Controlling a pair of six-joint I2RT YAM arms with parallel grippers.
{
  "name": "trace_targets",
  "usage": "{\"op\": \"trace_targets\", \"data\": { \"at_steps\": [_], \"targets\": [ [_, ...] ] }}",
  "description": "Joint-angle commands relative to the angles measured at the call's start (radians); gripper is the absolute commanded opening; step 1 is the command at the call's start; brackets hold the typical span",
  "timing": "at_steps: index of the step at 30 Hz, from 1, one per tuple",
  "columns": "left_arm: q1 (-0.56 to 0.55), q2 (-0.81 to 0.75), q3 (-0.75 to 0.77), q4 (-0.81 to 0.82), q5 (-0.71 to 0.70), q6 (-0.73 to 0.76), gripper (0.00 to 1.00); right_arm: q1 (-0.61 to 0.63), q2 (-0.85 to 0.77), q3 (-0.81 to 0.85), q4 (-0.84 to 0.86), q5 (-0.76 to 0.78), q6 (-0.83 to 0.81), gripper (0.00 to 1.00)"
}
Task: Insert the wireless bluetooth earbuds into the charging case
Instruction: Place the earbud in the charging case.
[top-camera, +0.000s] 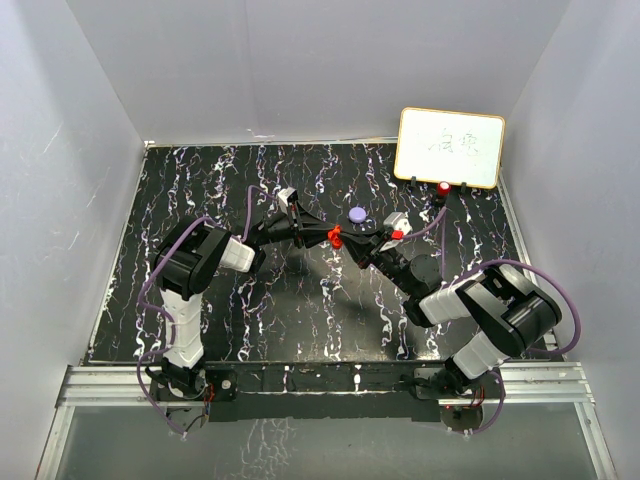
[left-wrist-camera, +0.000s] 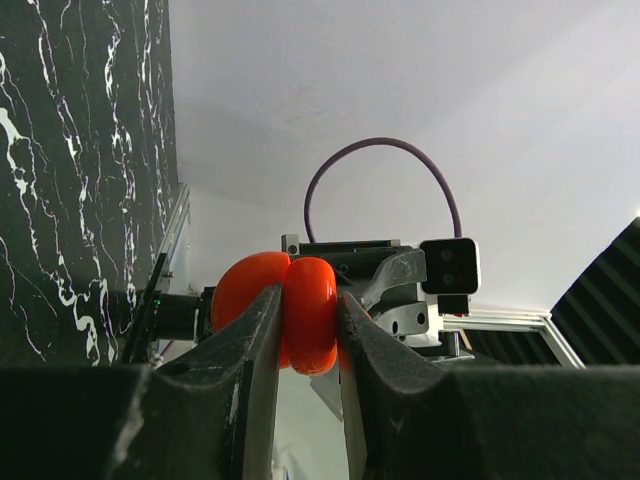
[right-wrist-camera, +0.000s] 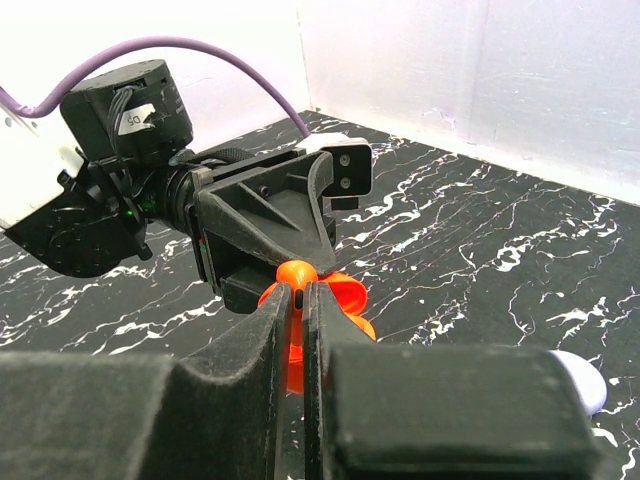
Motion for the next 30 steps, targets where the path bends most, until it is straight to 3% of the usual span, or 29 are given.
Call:
{"op": "trace_targets", "data": {
  "at_steps": [1,30],
  "targets": [
    [-0.008,-0.045,0.035,0.259,0.021,-0.031,0.00,-0.007,0.002,0.029,0.340,-0.010,-0.012,0.00],
    [-0.009,-0.059,0.056,0.264,0.013,-0.051,0.00,-0.027,0.004,0.025,0.340,-0.031,-0.013,0.00]
  ]
}}
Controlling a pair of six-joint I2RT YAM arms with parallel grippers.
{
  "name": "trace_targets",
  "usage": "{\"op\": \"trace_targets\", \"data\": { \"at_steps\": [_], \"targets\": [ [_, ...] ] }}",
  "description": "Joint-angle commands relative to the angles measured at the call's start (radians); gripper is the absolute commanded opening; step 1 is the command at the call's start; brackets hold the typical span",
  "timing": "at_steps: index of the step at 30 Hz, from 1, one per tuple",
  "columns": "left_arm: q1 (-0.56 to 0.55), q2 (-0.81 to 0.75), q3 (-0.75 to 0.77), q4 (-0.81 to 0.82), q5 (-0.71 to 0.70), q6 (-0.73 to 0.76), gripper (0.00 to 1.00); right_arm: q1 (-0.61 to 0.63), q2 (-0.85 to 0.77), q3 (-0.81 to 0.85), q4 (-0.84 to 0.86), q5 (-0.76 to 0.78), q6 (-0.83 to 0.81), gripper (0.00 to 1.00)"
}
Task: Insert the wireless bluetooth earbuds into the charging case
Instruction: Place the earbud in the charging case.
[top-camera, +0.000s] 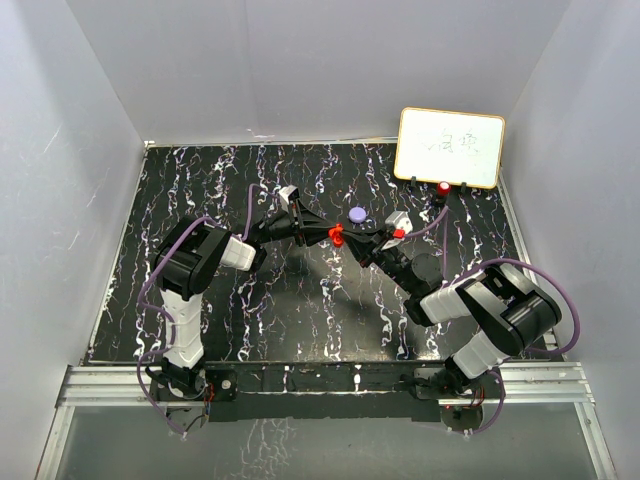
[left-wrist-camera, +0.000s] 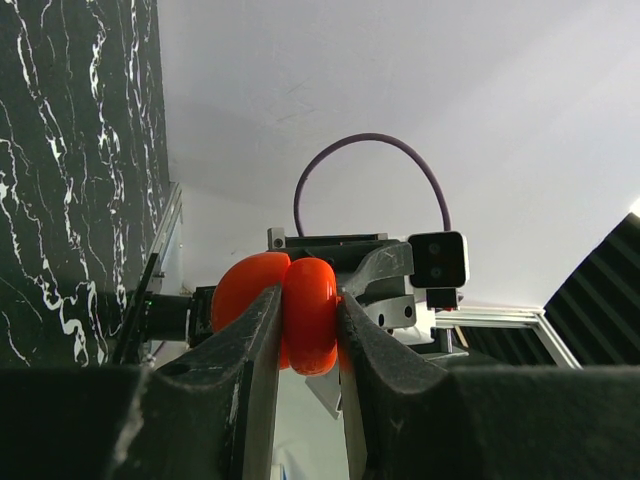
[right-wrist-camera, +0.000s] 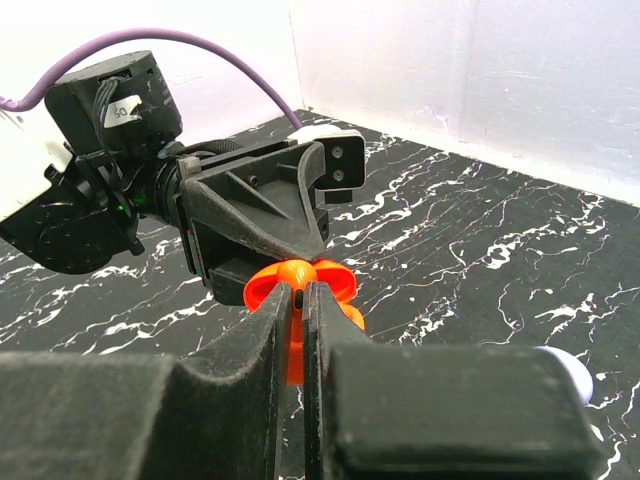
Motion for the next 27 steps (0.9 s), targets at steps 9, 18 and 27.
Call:
{"op": "trace_targets", "data": {
  "at_steps": [9,18,27],
  "targets": [
    [-0.005,-0.043,0.045,0.285,0.003,-0.045,0.00,-0.010,-0.011,0.013,0.339,-0.028,-0.012,0.00],
    [-0.005,-0.037,0.053,0.285,0.003,-0.047,0.00,-0.013,-0.019,0.009,0.340,-0.018,0.011,0.00],
    [-0.005,-0.027,0.063,0.282,0.002,-0.047,0.00,-0.019,-0.035,0.003,0.339,-0.018,0.024,0.13]
  ]
}}
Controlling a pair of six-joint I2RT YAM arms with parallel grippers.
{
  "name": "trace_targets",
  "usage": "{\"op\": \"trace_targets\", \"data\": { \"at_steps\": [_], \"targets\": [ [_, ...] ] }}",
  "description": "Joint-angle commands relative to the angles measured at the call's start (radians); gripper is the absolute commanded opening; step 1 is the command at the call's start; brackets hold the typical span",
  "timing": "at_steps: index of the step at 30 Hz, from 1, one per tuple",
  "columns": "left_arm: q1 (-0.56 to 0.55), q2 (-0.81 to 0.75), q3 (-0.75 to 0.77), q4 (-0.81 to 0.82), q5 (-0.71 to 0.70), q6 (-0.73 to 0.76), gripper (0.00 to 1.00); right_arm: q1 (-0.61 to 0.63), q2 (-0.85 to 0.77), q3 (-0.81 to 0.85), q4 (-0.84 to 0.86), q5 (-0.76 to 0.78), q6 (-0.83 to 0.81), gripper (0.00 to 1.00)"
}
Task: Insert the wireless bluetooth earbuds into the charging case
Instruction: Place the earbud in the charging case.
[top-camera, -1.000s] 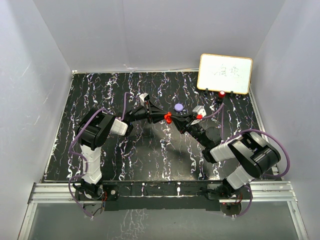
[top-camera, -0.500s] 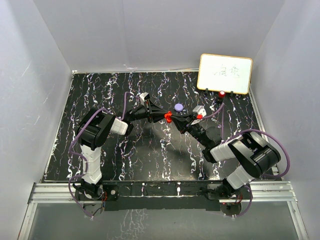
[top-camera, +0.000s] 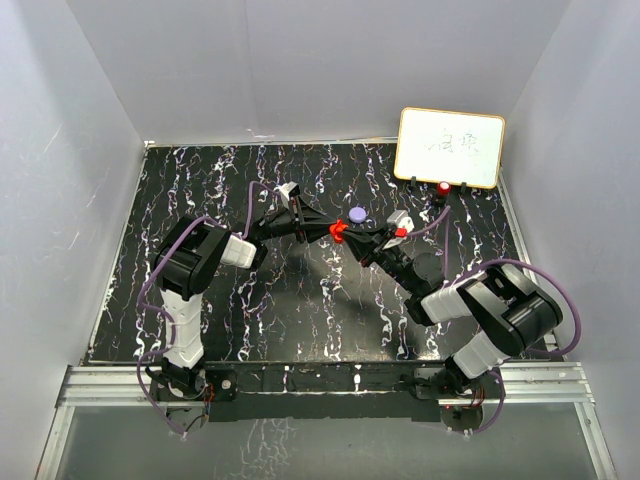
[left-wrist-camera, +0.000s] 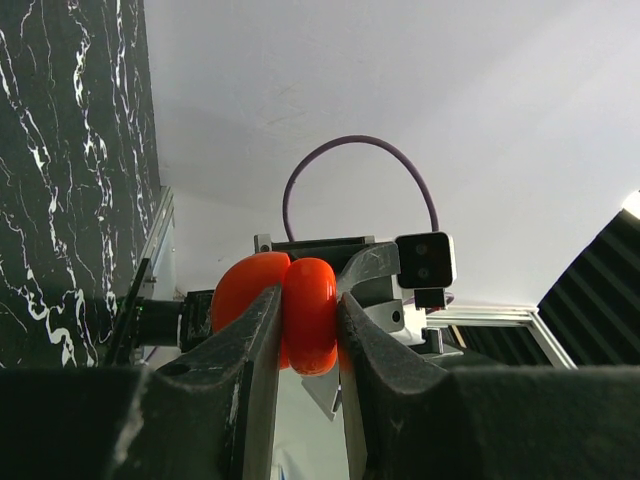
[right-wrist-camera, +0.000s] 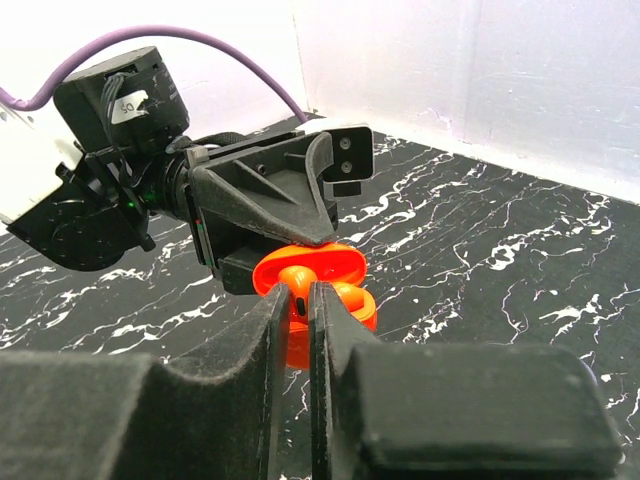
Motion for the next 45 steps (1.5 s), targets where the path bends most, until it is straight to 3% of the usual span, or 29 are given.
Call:
{"op": "trace_targets", "data": {
  "at_steps": [1,5,11,16,18,20,23,25,32,45],
  "targets": [
    [-0.005,-0.026,0.038,0.282,0.003,-0.027,0.00,-0.008,-0.032,0.003,0.338,-0.003,0.005,0.14],
    [-0.005,-0.017,0.043,0.282,0.003,-0.027,0.00,-0.010,-0.051,-0.002,0.337,-0.001,0.010,0.26],
    [-0.005,0.009,0.048,0.292,-0.001,-0.024,0.00,-0.016,-0.111,-0.016,0.337,0.030,0.006,0.36],
    [-0.001,0.044,0.028,0.327,-0.007,-0.021,0.00,-0.020,-0.197,-0.044,0.251,0.169,0.037,0.47],
    [0.001,0.054,0.008,0.346,-0.008,-0.022,0.00,-0.020,-0.273,-0.047,0.089,0.256,0.044,0.43],
    [0.004,0.058,-0.005,0.348,-0.005,-0.017,0.00,-0.020,-0.370,-0.009,-0.211,0.333,0.056,0.43],
    [0.007,0.058,-0.007,0.348,-0.002,-0.009,0.00,-0.020,-0.465,0.156,-0.735,0.449,0.056,0.50],
    [0.009,0.061,-0.003,0.348,-0.008,-0.004,0.00,-0.020,-0.470,0.182,-0.875,0.441,0.042,0.52],
    [0.009,0.046,-0.018,0.302,-0.067,0.043,0.00,-0.020,-0.430,0.160,-0.951,0.382,0.073,0.51],
    [0.009,-0.076,-0.065,0.053,-0.253,0.182,0.00,-0.008,-0.349,0.133,-0.972,0.277,0.129,0.53]
  ]
}}
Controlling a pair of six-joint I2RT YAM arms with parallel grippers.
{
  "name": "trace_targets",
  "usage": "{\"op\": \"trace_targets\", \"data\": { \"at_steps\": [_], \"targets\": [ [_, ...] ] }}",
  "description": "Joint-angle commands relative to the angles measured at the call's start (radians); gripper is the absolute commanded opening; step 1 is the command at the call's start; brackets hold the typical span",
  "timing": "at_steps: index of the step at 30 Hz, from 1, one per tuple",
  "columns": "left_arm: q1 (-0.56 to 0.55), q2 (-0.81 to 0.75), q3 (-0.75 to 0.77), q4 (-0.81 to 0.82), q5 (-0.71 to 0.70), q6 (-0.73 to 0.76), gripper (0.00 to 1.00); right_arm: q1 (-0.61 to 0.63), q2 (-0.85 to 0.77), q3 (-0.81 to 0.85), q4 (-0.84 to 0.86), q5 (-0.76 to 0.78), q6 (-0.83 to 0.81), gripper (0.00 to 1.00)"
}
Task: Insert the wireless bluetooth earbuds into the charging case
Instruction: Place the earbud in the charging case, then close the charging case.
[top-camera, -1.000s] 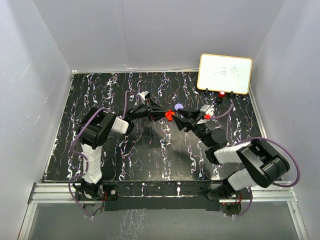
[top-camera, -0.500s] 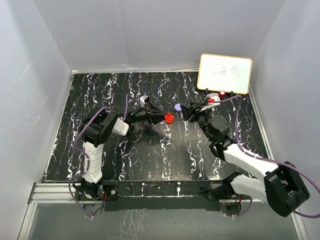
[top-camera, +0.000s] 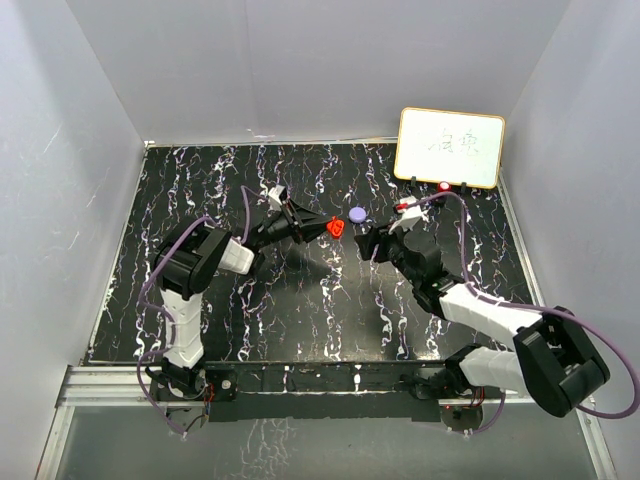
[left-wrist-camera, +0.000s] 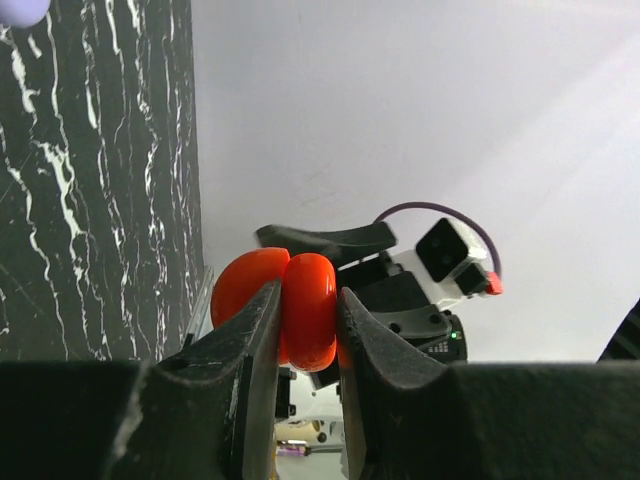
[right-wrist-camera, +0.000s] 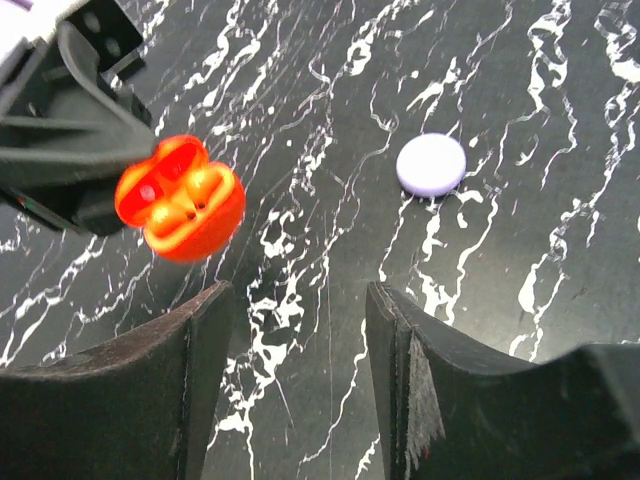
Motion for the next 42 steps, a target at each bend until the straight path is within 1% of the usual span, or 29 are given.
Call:
{"op": "trace_targets", "data": {
  "at_steps": [1,5,9,14,18,22,26,31,42],
  "targets": [
    [0.002,-0.093,0.002,0.054,-0.074,0.046,0.00,0.012,0.031,-0.022,0.031,-0.061,0.020,0.54],
    [0.000,-0.113,-0.013,0.018,-0.124,0.058,0.00,0.023,0.073,-0.043,0.097,-0.083,0.036,0.54],
    [-0.011,-0.168,-0.046,-0.064,-0.204,0.097,0.00,0.049,0.130,-0.066,0.247,-0.064,0.040,0.54],
    [-0.028,-0.236,-0.066,-0.162,-0.261,0.153,0.00,0.094,0.205,-0.034,0.341,-0.021,0.015,0.55],
    [-0.037,-0.222,-0.072,-0.140,-0.264,0.136,0.00,0.121,0.267,0.007,0.377,0.000,0.021,0.55],
    [-0.043,-0.193,-0.081,-0.097,-0.262,0.108,0.00,0.147,0.307,0.026,0.436,0.052,0.027,0.54],
    [-0.048,-0.192,-0.087,-0.107,-0.267,0.111,0.00,0.155,0.349,0.052,0.470,0.095,0.026,0.54],
    [-0.048,-0.184,-0.093,-0.101,-0.270,0.107,0.00,0.159,0.396,0.084,0.501,0.112,0.021,0.55],
    [-0.050,-0.182,-0.099,-0.096,-0.258,0.099,0.00,0.161,0.439,0.068,0.596,0.206,0.021,0.55]
  ]
}}
